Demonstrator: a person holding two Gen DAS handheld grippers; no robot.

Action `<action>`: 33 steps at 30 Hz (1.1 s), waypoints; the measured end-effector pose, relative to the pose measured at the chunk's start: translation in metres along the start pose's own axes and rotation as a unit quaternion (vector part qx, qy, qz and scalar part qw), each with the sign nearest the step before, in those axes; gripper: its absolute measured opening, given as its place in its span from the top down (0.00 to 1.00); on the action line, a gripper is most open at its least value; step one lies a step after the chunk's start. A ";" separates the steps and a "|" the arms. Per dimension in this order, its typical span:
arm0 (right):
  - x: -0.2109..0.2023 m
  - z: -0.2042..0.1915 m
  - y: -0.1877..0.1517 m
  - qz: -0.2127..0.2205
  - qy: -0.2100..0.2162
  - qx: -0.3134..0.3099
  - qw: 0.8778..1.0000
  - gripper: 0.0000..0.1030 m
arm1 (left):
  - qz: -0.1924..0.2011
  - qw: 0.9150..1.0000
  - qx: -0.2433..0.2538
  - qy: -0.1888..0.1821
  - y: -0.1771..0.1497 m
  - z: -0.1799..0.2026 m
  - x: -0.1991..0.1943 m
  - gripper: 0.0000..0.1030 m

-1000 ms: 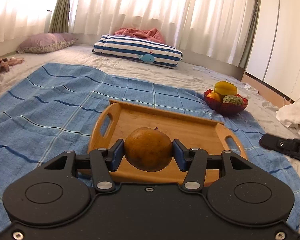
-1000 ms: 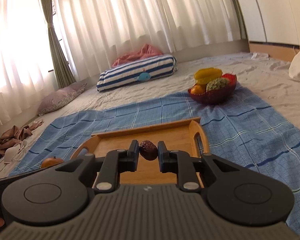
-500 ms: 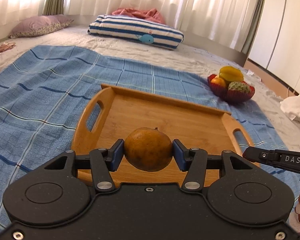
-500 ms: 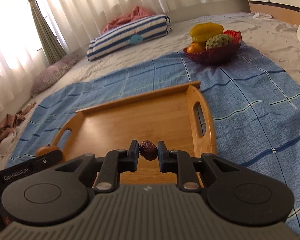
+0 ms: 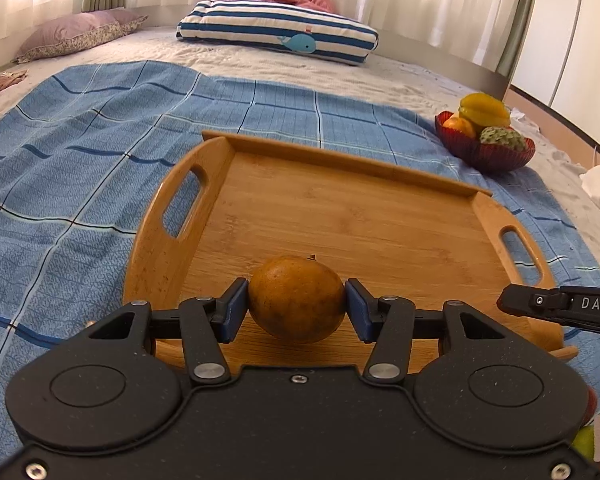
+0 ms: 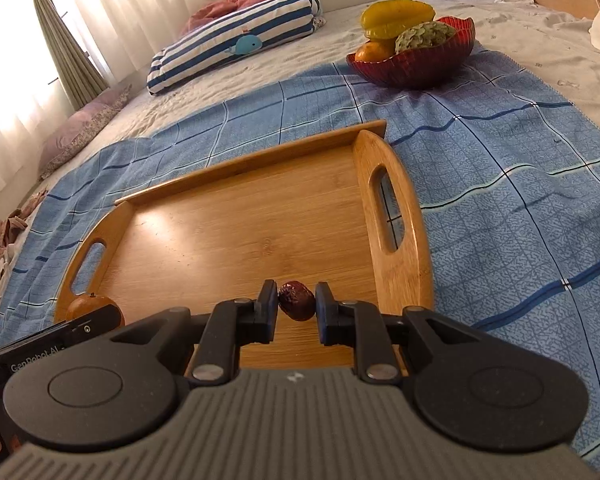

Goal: Organize fruits
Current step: 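Carry the orange and red date onto the wooden tray with both tools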

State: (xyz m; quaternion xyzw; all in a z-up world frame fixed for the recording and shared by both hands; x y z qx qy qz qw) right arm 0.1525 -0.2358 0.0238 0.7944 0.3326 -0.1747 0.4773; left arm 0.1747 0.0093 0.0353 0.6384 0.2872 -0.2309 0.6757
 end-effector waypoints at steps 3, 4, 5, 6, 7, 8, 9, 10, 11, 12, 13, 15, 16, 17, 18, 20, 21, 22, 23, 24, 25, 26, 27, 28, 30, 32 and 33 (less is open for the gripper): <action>0.001 0.001 0.000 -0.001 -0.003 0.002 1.000 0.77 | 0.004 1.000 0.004 0.001 0.000 0.002 0.001 0.51; 0.001 0.001 0.000 -0.002 -0.004 0.003 1.000 0.77 | 0.004 1.000 0.005 0.001 0.000 0.002 0.001 0.51; 0.002 0.002 0.000 -0.002 -0.005 0.004 1.000 0.77 | 0.006 1.000 0.007 0.001 -0.001 0.003 0.001 0.51; 0.002 0.002 -0.001 -0.003 -0.006 0.005 1.000 0.77 | 0.008 1.000 0.009 0.002 -0.001 0.004 0.001 0.51; 0.002 0.003 -0.001 -0.003 -0.006 0.005 1.000 0.76 | 0.009 1.000 0.011 0.003 -0.001 0.005 0.001 0.51; 0.002 0.003 -0.001 -0.004 -0.007 0.006 1.000 0.76 | 0.010 1.000 0.013 0.004 -0.001 0.006 0.001 0.51; 0.002 0.003 -0.001 -0.005 -0.008 0.006 1.000 0.76 | 0.011 1.000 0.014 0.004 -0.002 0.006 0.001 0.51; 0.003 0.003 -0.001 -0.005 -0.008 0.007 1.000 0.76 | 0.012 1.000 0.014 0.004 -0.002 0.007 0.001 0.51; 0.003 0.003 -0.001 -0.005 -0.008 0.008 1.000 0.76 | 0.012 1.000 0.014 0.004 -0.002 0.007 0.001 0.51; 0.003 0.003 0.000 -0.006 -0.009 0.008 1.000 0.76 | 0.012 1.000 0.014 0.005 -0.002 0.008 0.001 0.51; 0.004 0.003 0.000 -0.007 -0.010 0.007 1.000 0.76 | 0.012 1.000 0.014 0.005 -0.002 0.007 0.001 0.51; 0.004 0.003 -0.001 -0.008 -0.012 0.008 1.000 0.76 | 0.013 1.000 0.016 0.005 -0.002 0.008 0.001 0.51; 0.005 0.004 -0.001 -0.008 -0.012 0.008 1.000 0.76 | 0.013 1.000 0.016 0.005 -0.002 0.008 0.001 0.51; 0.005 0.004 -0.001 -0.009 -0.012 0.009 1.000 0.76 | 0.013 1.000 0.016 0.005 -0.002 0.008 0.001 0.51; 0.005 0.004 -0.001 -0.009 -0.012 0.009 1.000 0.76 | 0.014 1.000 0.017 0.005 -0.002 0.008 0.001 0.51; 0.005 0.003 -0.001 -0.009 -0.013 0.009 1.000 0.76 | 0.014 1.000 0.017 0.005 -0.002 0.007 0.001 0.51; 0.005 0.004 -0.001 -0.009 -0.013 0.009 1.000 0.76 | 0.014 1.000 0.016 0.005 -0.002 0.007 0.001 0.51; 0.005 0.004 -0.001 -0.009 -0.013 0.010 1.000 0.76 | 0.014 1.000 0.016 0.005 -0.002 0.007 0.001 0.51; 0.005 0.004 0.000 -0.009 -0.013 0.010 1.000 0.76 | 0.014 1.000 0.016 0.005 -0.002 0.007 0.001 0.51; 0.005 0.004 0.000 -0.009 -0.013 0.010 1.000 0.76 | 0.014 1.000 0.016 0.005 -0.002 0.007 0.001 0.51; 0.005 0.005 0.000 -0.009 -0.012 0.011 1.000 0.76 | 0.014 1.000 0.016 0.005 -0.002 0.007 0.001 0.51; 0.005 0.005 0.000 -0.010 -0.012 0.011 1.000 0.76 | 0.014 1.000 0.016 0.005 -0.002 0.007 0.001 0.51; 0.006 0.005 0.000 -0.010 -0.012 0.011 1.000 0.75 | 0.014 1.000 0.016 0.005 -0.002 0.007 0.001 0.51; 0.006 0.005 0.000 -0.010 -0.012 0.011 1.000 0.75 | 0.014 1.000 0.016 0.006 -0.002 0.007 0.001 0.51; 0.006 0.005 0.000 -0.010 -0.010 0.011 1.000 0.74 | 0.014 1.000 0.016 0.004 -0.002 0.007 0.000 0.51; 0.005 0.004 0.000 -0.010 -0.008 0.011 1.000 0.73 | 0.018 1.000 0.016 0.003 -0.002 0.007 -0.002 0.51; 0.005 0.004 0.000 -0.010 -0.007 0.011 1.000 0.71 | 0.021 1.000 0.016 0.003 -0.002 0.007 -0.003 0.51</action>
Point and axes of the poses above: each gripper's, at about its wrist camera, not at the fingertips, and x roughly the way its jaws point, z to its right, y to its top, the point moved 1 cm from there along x, roughly the way its jaws point, and after that the axes turned 12 degrees about y, right-handed, at the moved point
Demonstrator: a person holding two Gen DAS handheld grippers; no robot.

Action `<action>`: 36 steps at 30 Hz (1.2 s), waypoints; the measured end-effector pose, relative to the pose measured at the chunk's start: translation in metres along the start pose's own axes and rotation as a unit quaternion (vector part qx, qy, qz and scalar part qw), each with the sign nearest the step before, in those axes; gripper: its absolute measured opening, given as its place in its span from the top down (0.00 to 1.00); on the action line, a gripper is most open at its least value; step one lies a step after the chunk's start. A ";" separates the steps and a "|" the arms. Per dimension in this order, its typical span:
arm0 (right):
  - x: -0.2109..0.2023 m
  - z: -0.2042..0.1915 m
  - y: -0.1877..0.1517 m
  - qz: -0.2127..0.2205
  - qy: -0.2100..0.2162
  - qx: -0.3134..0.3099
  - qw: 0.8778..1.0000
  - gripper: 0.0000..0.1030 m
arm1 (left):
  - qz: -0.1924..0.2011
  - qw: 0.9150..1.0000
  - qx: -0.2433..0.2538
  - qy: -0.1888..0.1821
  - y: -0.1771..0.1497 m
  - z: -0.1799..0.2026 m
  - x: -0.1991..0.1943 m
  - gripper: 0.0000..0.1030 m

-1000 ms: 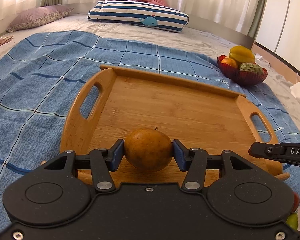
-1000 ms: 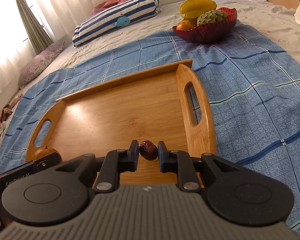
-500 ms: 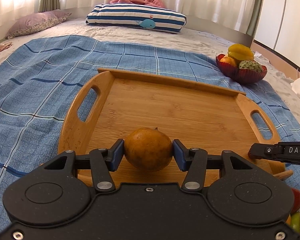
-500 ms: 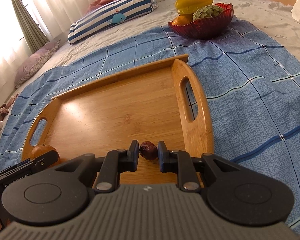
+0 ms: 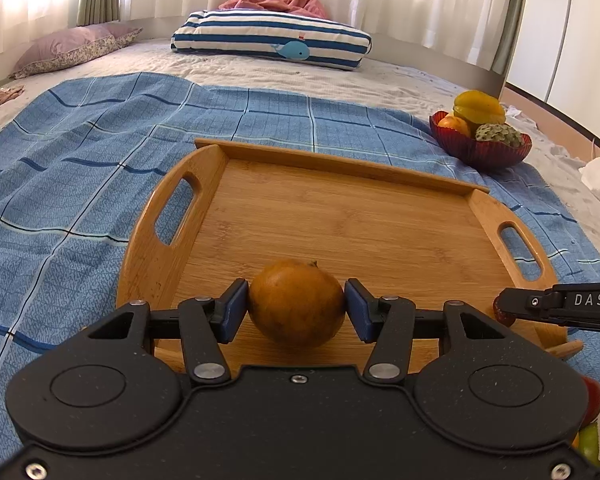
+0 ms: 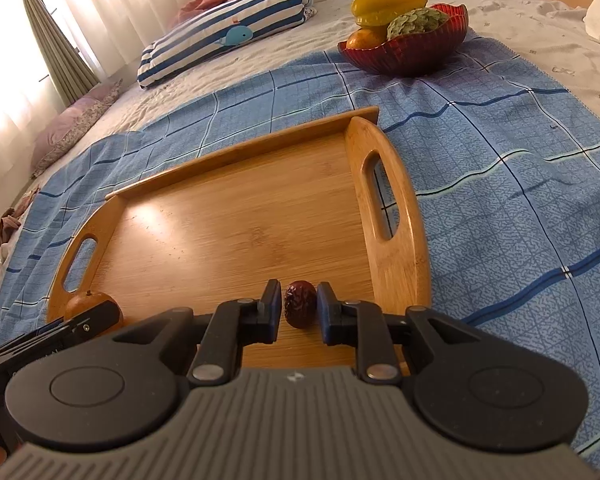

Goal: Organize fruits
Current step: 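Carry the orange and red date onto the wooden tray with both tools, then open both tools to release the orange and date on the tray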

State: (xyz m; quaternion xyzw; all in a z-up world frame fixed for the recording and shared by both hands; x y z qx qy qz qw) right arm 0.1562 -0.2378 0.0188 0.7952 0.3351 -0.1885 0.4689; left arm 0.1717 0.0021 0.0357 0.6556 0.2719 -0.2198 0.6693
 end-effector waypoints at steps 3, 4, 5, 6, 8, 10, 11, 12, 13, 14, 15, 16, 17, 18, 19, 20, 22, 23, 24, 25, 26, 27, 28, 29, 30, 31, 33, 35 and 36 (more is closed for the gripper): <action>-0.002 -0.001 -0.001 0.002 0.005 0.001 1.000 0.71 | 0.006 1.000 0.003 -0.002 0.000 0.000 -0.005 0.51; -0.003 -0.002 -0.001 0.002 0.006 0.001 1.000 0.71 | 0.007 1.000 0.004 -0.002 0.000 0.000 -0.006 0.50; -0.005 -0.002 -0.002 0.003 0.008 0.002 1.000 0.71 | 0.009 1.000 0.005 -0.001 -0.001 -0.001 -0.008 0.49; -0.007 -0.002 -0.002 0.005 0.008 0.001 1.000 0.71 | 0.011 1.000 0.005 -0.001 -0.001 -0.001 -0.010 0.46; -0.012 -0.004 -0.003 0.011 0.010 -0.003 1.000 0.71 | 0.017 1.000 0.009 -0.001 -0.002 -0.001 -0.015 0.42; -0.019 -0.007 -0.003 0.019 0.011 -0.011 1.000 0.70 | 0.024 1.000 0.012 -0.001 -0.003 -0.001 -0.020 0.36; -0.022 -0.009 -0.003 0.023 0.012 -0.015 1.000 0.69 | 0.027 1.000 0.013 -0.002 -0.004 -0.001 -0.023 0.35; -0.026 -0.011 -0.004 0.028 0.013 -0.018 0.999 0.68 | 0.030 0.999 0.012 -0.002 -0.005 -0.001 -0.026 0.32; -0.029 -0.012 -0.004 0.032 0.015 -0.021 0.999 0.66 | 0.033 0.999 0.011 -0.004 -0.006 -0.002 -0.030 0.30; -0.033 -0.013 -0.005 0.036 0.017 -0.024 0.999 0.65 | 0.037 0.999 0.011 -0.005 -0.007 -0.002 -0.033 0.29; -0.036 -0.014 -0.007 0.040 0.020 -0.027 0.999 0.61 | 0.040 0.999 0.012 -0.005 -0.008 -0.002 -0.037 0.27; -0.040 -0.015 -0.008 0.045 0.021 -0.031 0.998 0.56 | 0.046 0.999 0.014 -0.006 -0.009 -0.002 -0.040 0.24; -0.043 -0.016 -0.010 0.050 0.022 -0.036 0.998 0.50 | 0.051 0.999 0.017 -0.008 -0.011 -0.002 -0.045 0.23; -0.047 -0.018 -0.012 0.055 0.021 -0.043 0.997 0.43 | 0.057 0.998 0.021 -0.010 -0.013 -0.001 -0.049 0.21; -0.051 -0.020 -0.014 0.062 0.019 -0.053 0.996 0.40 | 0.061 0.998 0.024 -0.013 -0.014 -0.001 -0.054 0.19; -0.054 -0.023 -0.017 0.068 0.014 -0.063 0.996 0.38 | 0.066 0.997 0.027 -0.016 -0.017 -0.001 -0.058 0.18; -0.061 -0.027 -0.022 0.080 0.005 -0.083 0.993 0.31 | 0.072 0.997 0.029 -0.022 -0.021 -0.002 -0.066 0.16; -0.065 -0.030 -0.025 0.087 0.001 -0.092 0.992 0.30 | 0.075 0.996 0.030 -0.026 -0.024 -0.001 -0.071 0.15; -0.068 -0.032 -0.028 0.093 0.000 -0.100 0.991 0.28 | 0.078 0.996 0.031 -0.029 -0.026 -0.002 -0.074 0.15; -0.071 -0.033 -0.031 0.098 -0.002 -0.107 0.990 0.25 | 0.080 0.996 0.031 -0.031 -0.028 -0.002 -0.077 0.13; -0.074 -0.035 -0.034 0.103 -0.002 -0.113 0.988 0.24 | 0.082 0.996 0.032 -0.033 -0.030 -0.002 -0.081 0.12; -0.078 -0.037 -0.037 0.107 -0.002 -0.120 0.987 0.22 | 0.084 0.995 0.033 -0.035 -0.032 -0.003 -0.084 0.11; -0.081 -0.038 -0.040 0.112 -0.003 -0.125 0.986 0.19 | 0.086 0.995 0.034 -0.038 -0.035 -0.003 -0.088 0.11; -0.084 -0.038 -0.043 0.115 -0.003 -0.130 0.985 0.18 | 0.089 0.995 0.034 -0.041 -0.037 -0.003 -0.091 0.10; -0.087 -0.039 -0.045 0.119 -0.004 -0.135 0.984 0.17 | 0.090 0.994 0.033 -0.043 -0.039 -0.003 -0.094 0.09; -0.089 -0.039 -0.048 0.123 -0.006 -0.137 0.983 0.16 | 0.092 0.994 0.031 -0.046 -0.041 -0.004 -0.097 0.08; -0.095 -0.039 -0.053 0.128 -0.009 -0.142 0.982 0.15 | 0.098 0.994 0.025 -0.051 -0.046 -0.005 -0.103 0.06; -0.099 -0.040 -0.059 0.133 -0.015 -0.146 0.980 0.14 | 0.100 0.993 0.022 -0.054 -0.050 -0.006 -0.107 0.06; -0.101 -0.040 -0.062 0.134 -0.018 -0.147 0.980 0.14 | 0.100 0.993 0.022 -0.055 -0.052 -0.006 -0.108 0.06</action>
Point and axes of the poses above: each gripper's, at about its wrist camera, not at the fingertips, and x roughly the way its jaws point, z to its right, y to its top, the point moved 1 cm from there along x, roughly the way its jaws point, and after that the axes turned 12 degrees about y, right-handed, at the moved point
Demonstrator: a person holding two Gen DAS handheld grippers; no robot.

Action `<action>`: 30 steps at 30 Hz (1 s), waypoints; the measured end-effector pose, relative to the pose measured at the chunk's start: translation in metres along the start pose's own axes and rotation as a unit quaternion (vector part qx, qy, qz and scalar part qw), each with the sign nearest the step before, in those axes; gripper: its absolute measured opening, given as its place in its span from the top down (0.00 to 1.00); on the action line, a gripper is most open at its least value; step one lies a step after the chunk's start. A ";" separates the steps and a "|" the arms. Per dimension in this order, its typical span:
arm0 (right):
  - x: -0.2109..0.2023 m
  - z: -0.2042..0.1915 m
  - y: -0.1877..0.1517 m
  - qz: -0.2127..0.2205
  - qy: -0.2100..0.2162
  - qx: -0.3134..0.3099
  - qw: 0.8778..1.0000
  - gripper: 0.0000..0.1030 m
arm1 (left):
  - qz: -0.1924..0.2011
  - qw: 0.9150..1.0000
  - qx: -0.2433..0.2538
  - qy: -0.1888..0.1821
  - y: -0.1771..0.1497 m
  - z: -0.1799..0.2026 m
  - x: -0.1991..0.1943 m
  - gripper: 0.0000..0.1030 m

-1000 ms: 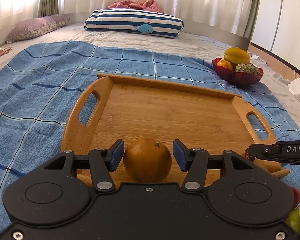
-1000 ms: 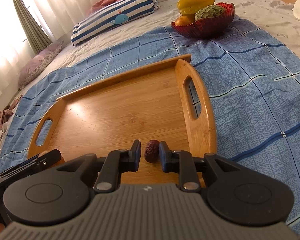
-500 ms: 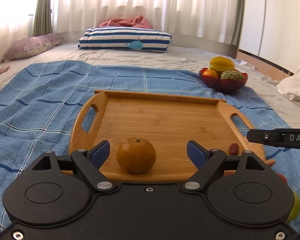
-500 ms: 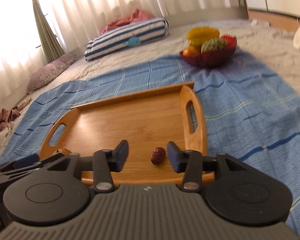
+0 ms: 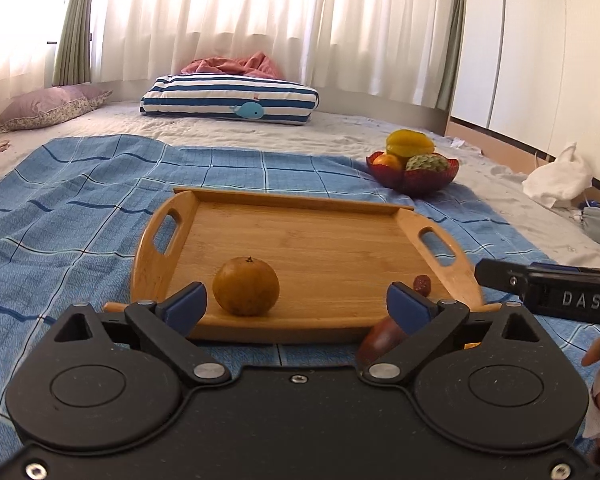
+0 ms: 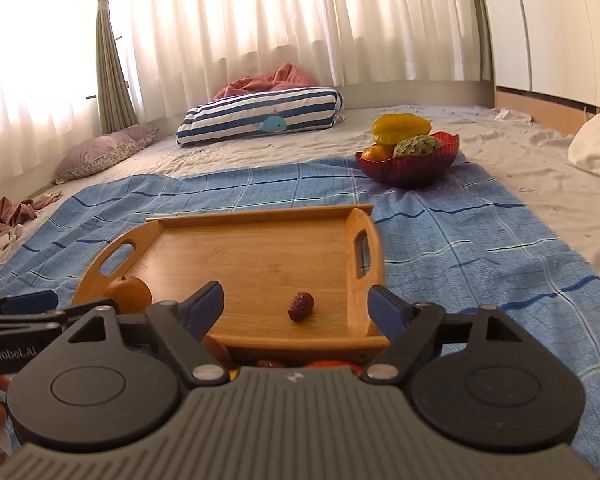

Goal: Organize fruits
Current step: 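Open both tools to release the orange and date on the tray, then grasp a green apple with the left tool while the right tool grasps another green apple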

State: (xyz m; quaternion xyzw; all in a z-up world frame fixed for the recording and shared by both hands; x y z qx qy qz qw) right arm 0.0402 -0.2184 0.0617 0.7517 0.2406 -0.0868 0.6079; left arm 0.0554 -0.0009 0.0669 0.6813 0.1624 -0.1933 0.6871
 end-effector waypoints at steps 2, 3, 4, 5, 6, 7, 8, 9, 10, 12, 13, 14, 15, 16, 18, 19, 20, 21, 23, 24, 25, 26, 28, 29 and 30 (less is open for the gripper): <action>-0.005 -0.001 -0.006 0.003 -0.008 -0.002 1.000 0.13 | 0.000 1.000 0.002 -0.002 -0.004 0.000 -0.003 0.06; -0.007 -0.001 -0.009 0.004 -0.013 -0.002 1.000 0.13 | -0.001 1.000 0.005 -0.002 -0.006 0.001 -0.005 0.06; -0.009 -0.002 -0.013 0.005 -0.017 -0.001 1.000 0.13 | -0.001 1.000 0.006 -0.001 -0.008 0.001 -0.006 0.06; -0.011 -0.002 -0.016 0.004 -0.021 0.000 1.000 0.13 | 0.000 1.000 0.007 0.000 -0.010 0.002 -0.006 0.06; -0.013 -0.002 -0.019 0.003 -0.025 0.001 1.000 0.13 | 0.002 1.000 0.008 0.001 -0.012 0.002 -0.008 0.06; -0.014 -0.002 -0.022 0.004 -0.030 0.002 1.000 0.13 | 0.004 1.000 0.009 0.001 -0.014 0.003 -0.009 0.05; -0.016 -0.002 -0.025 0.004 -0.033 0.002 0.999 0.13 | 0.005 1.000 0.010 0.002 -0.016 0.003 -0.010 0.05; -0.019 -0.002 -0.028 0.005 -0.036 0.002 0.999 0.12 | 0.005 1.000 0.011 0.000 -0.018 0.004 -0.012 0.05; -0.021 -0.003 -0.031 0.005 -0.038 0.003 0.999 0.12 | 0.005 1.000 0.012 -0.002 -0.020 0.005 -0.012 0.05; -0.022 -0.005 -0.036 0.003 -0.043 0.001 0.999 0.12 | 0.002 1.000 0.014 -0.007 -0.025 0.007 -0.013 0.05; -0.022 -0.006 -0.039 0.001 -0.046 -0.001 0.999 0.12 | 0.000 1.000 0.015 -0.009 -0.027 0.008 -0.013 0.05; -0.023 -0.007 -0.042 -0.001 -0.049 -0.005 0.999 0.12 | -0.001 1.000 0.017 -0.010 -0.030 0.009 -0.014 0.05; -0.023 -0.007 -0.044 -0.002 -0.052 -0.007 0.999 0.12 | -0.002 1.000 0.019 -0.010 -0.033 0.010 -0.014 0.05; -0.023 -0.008 -0.047 -0.002 -0.055 -0.009 0.998 0.12 | -0.002 1.000 0.022 -0.009 -0.035 0.011 -0.014 0.05; -0.027 -0.009 -0.052 0.000 -0.061 -0.012 0.998 0.12 | 0.001 1.000 0.027 -0.006 -0.039 0.012 -0.015 0.05; -0.028 -0.009 -0.054 0.002 -0.064 -0.013 0.998 0.12 | 0.004 1.000 0.028 -0.005 -0.041 0.013 -0.016 0.05; -0.030 -0.010 -0.056 0.003 -0.066 -0.013 0.998 0.12 | 0.008 1.000 0.027 -0.003 -0.042 0.013 -0.017 0.05; -0.031 -0.010 -0.058 0.005 -0.069 -0.013 0.998 0.12 | 0.013 1.000 0.024 -0.002 -0.044 0.013 -0.018 0.04; -0.033 -0.010 -0.062 0.010 -0.076 -0.015 0.997 0.12 | 0.018 1.000 0.020 -0.003 -0.047 0.013 -0.019 0.03; -0.035 -0.011 -0.065 0.012 -0.081 -0.014 0.997 0.12 | 0.018 1.000 0.020 -0.005 -0.048 0.013 -0.019 0.03; -0.035 -0.011 -0.068 0.013 -0.086 -0.012 0.996 0.12 | 0.018 1.000 0.022 -0.006 -0.050 0.014 -0.019 0.03; -0.035 -0.012 -0.071 0.012 -0.088 -0.010 0.996 0.12 | 0.018 1.000 0.023 -0.006 -0.051 0.015 -0.020 0.03; -0.035 -0.013 -0.078 0.005 -0.084 -0.009 0.996 0.12 | 0.018 0.999 0.029 -0.004 -0.054 0.016 -0.020 0.03; -0.036 -0.013 -0.081 0.007 -0.086 -0.008 0.996 0.12 | 0.019 0.999 0.031 -0.003 -0.056 0.017 -0.020 0.03; -0.036 -0.013 -0.083 0.007 -0.086 -0.007 0.996 0.13 | 0.020 0.999 0.034 -0.003 -0.056 0.018 -0.021 0.03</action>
Point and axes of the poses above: each gripper's, at about its wrist camera, not at the fingertips, and x roughly the way its jaws point, z to its right, y to its top, the point moved 1 cm from there along x, roughly the way its jaws point, and after that the axes turned 12 degrees about y, right-handed, at the moved point
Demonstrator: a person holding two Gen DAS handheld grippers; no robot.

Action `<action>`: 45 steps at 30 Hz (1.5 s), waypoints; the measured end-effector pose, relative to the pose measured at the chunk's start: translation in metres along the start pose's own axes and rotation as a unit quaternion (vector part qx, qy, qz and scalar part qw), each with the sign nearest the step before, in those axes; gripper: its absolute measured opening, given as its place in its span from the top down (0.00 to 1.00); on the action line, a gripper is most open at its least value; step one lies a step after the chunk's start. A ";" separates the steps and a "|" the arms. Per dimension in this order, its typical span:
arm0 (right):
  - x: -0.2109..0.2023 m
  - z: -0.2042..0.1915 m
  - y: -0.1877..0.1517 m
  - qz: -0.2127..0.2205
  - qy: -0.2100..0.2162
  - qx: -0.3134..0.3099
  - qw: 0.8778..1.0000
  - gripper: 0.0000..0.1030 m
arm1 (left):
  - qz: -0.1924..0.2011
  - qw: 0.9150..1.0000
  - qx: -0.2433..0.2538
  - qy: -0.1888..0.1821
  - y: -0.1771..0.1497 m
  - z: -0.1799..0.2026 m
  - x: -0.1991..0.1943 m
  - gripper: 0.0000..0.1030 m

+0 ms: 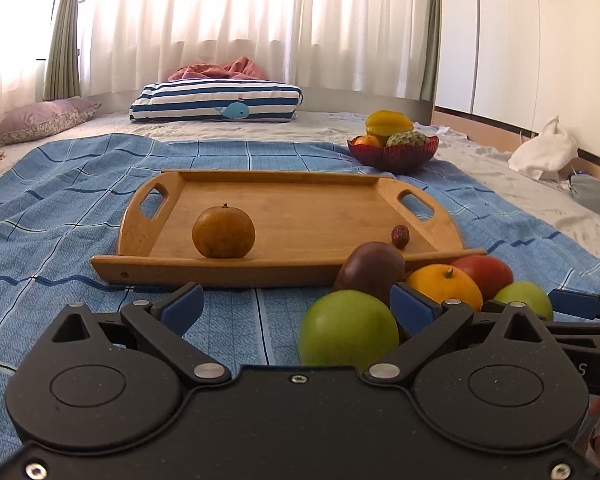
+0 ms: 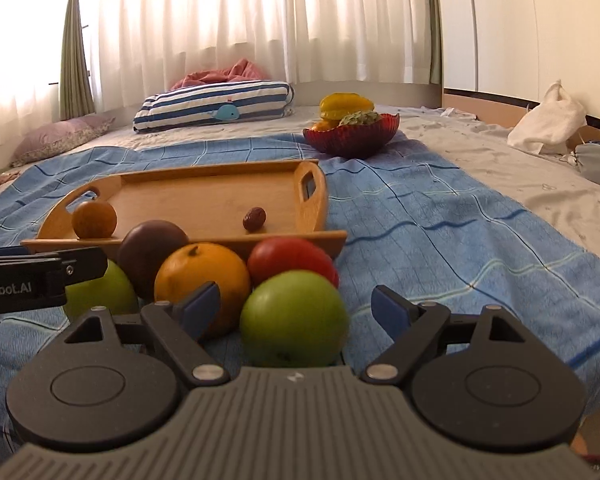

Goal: Organize fruits
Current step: 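Grasp a green apple with the left tool while the right tool grasps another green apple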

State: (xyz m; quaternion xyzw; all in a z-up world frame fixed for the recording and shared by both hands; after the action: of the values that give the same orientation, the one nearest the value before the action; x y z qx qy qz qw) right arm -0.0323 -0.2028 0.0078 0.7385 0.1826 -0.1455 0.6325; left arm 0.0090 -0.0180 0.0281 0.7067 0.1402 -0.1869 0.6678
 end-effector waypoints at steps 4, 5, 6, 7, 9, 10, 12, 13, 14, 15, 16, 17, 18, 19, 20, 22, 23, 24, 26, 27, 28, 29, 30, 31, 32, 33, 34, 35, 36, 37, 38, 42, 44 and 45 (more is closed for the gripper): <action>-0.003 0.001 -0.005 0.007 -0.003 0.010 1.000 0.15 | -0.001 1.000 0.007 -0.002 -0.004 0.004 -0.001 0.03; -0.003 0.002 -0.006 0.009 -0.002 0.013 1.000 0.16 | -0.002 1.000 0.010 -0.001 -0.005 0.005 -0.002 0.03; -0.004 0.003 -0.007 0.010 -0.002 0.015 1.000 0.18 | -0.002 1.000 0.012 -0.001 -0.005 0.006 -0.002 0.03; -0.004 0.003 -0.008 0.011 -0.004 0.016 1.000 0.20 | -0.001 1.000 0.014 0.000 -0.006 0.008 -0.002 0.03; -0.004 0.002 -0.009 0.009 -0.007 0.014 1.000 0.26 | 0.000 1.000 0.014 0.005 -0.007 0.010 -0.002 0.05; -0.004 0.003 -0.009 0.009 -0.005 0.014 1.000 0.29 | -0.003 1.000 0.014 0.003 -0.007 0.010 -0.002 0.09; -0.003 0.002 -0.011 0.004 0.000 0.015 1.000 0.34 | -0.011 1.000 0.011 -0.003 -0.007 0.011 -0.001 0.14; -0.002 0.001 -0.012 0.002 0.001 0.013 1.000 0.36 | -0.015 1.000 0.007 -0.007 -0.007 0.011 0.000 0.19; -0.002 -0.001 -0.013 0.003 -0.002 0.009 1.000 0.37 | -0.018 1.000 0.003 -0.012 -0.007 0.011 0.000 0.21; -0.002 -0.003 -0.014 0.004 -0.003 0.003 1.000 0.39 | -0.022 1.000 0.000 -0.017 -0.007 0.012 0.000 0.25; -0.003 -0.004 -0.015 0.005 -0.004 -0.001 1.000 0.39 | -0.025 0.999 -0.001 -0.021 -0.007 0.012 0.001 0.28; -0.003 -0.005 -0.015 0.006 -0.006 -0.003 1.000 0.39 | -0.028 0.999 -0.001 -0.024 -0.007 0.013 0.001 0.30; -0.003 -0.006 -0.015 0.007 -0.006 -0.004 1.000 0.39 | -0.028 0.999 0.000 -0.026 -0.007 0.014 0.001 0.33; -0.004 -0.006 -0.016 0.007 -0.006 -0.004 1.000 0.39 | -0.029 0.999 0.002 -0.028 -0.007 0.015 0.001 0.35; -0.004 -0.006 -0.016 0.008 -0.006 -0.004 1.000 0.39 | -0.029 0.999 0.003 -0.029 -0.007 0.016 0.001 0.36; -0.004 -0.006 -0.016 0.008 -0.005 -0.004 1.000 0.39 | -0.031 0.999 0.006 -0.029 -0.007 0.019 0.002 0.40; -0.003 -0.006 -0.016 0.009 -0.004 -0.005 1.000 0.39 | -0.032 0.999 0.007 -0.031 -0.008 0.020 0.002 0.42; -0.003 -0.006 -0.017 0.009 -0.004 -0.006 1.000 0.39 | -0.034 0.999 0.007 -0.034 -0.008 0.021 0.003 0.45; -0.003 -0.005 -0.018 0.007 -0.007 -0.009 1.000 0.39 | -0.034 0.999 0.010 -0.029 -0.008 0.024 0.002 0.45; -0.001 -0.005 -0.019 0.002 -0.007 -0.009 1.000 0.39 | -0.032 0.999 0.012 -0.026 -0.009 0.025 0.002 0.45; -0.001 -0.005 -0.020 -0.002 -0.007 -0.005 1.000 0.40 | -0.032 0.999 0.013 -0.025 -0.009 0.025 0.002 0.45; 0.001 -0.004 -0.021 -0.006 -0.005 -0.001 1.000 0.41 | -0.031 0.999 0.013 -0.024 -0.009 0.026 0.002 0.45; 0.002 -0.003 -0.023 -0.009 -0.005 0.003 1.000 0.41 | -0.032 0.999 0.016 -0.024 -0.009 0.027 0.003 0.45; 0.002 -0.003 -0.024 -0.009 -0.005 0.004 1.000 0.41 | -0.034 0.999 0.020 -0.024 -0.010 0.027 0.003 0.45; 0.002 -0.003 -0.025 -0.007 -0.006 0.001 1.000 0.41 | -0.036 0.999 0.024 -0.023 -0.010 0.028 0.004 0.45; 0.002 -0.004 -0.025 -0.007 -0.006 -0.001 1.000 0.41 | -0.039 0.999 0.026 -0.023 -0.010 0.029 0.005 0.45; 0.002 -0.004 -0.025 -0.007 -0.006 -0.001 1.000 0.41 | -0.044 0.998 0.028 -0.023 -0.011 0.030 0.006 0.45; 0.002 -0.004 -0.025 -0.007 -0.007 0.000 1.000 0.41 | -0.048 0.998 0.027 -0.022 -0.012 0.030 0.008 0.45; 0.002 -0.003 -0.025 -0.007 -0.006 0.001 1.000 0.41 | -0.052 0.998 0.025 -0.022 -0.012 0.031 0.010 0.45; 0.003 -0.003 -0.025 -0.007 -0.006 0.001 1.000 0.41 | -0.054 0.998 0.020 -0.022 -0.013 0.030 0.011 0.45; 0.003 -0.003 -0.025 -0.007 -0.006 0.001 1.000 0.41 | -0.055 0.998 0.015 -0.022 -0.013 0.030 0.012 0.45; 0.004 -0.003 -0.026 -0.008 -0.007 -0.003 1.000 0.41 | -0.054 0.998 0.005 -0.019 -0.014 0.029 0.013 0.44; 0.004 -0.003 -0.026 -0.008 -0.007 -0.003 1.000 0.41 | -0.053 0.998 0.004 -0.020 -0.014 0.028 0.013 0.44; 0.004 -0.004 -0.026 -0.008 -0.007 -0.004 1.000 0.41 | -0.052 0.998 0.004 -0.021 -0.015 0.027 0.013 0.44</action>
State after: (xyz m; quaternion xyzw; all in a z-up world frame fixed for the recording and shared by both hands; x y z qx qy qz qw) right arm -0.0409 -0.1954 -0.0164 0.7336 0.1845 -0.1547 0.6355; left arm 0.0118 -0.0447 0.0079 0.6969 0.1621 -0.2362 0.6575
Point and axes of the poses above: each gripper's, at about its wrist camera, not at the fingertips, and x roughly the way its jaws point, z to its right, y to its top, the point moved 1 cm from there along x, roughly the way its jaws point, and after that the axes turned 12 degrees about y, right-handed, at the moved point
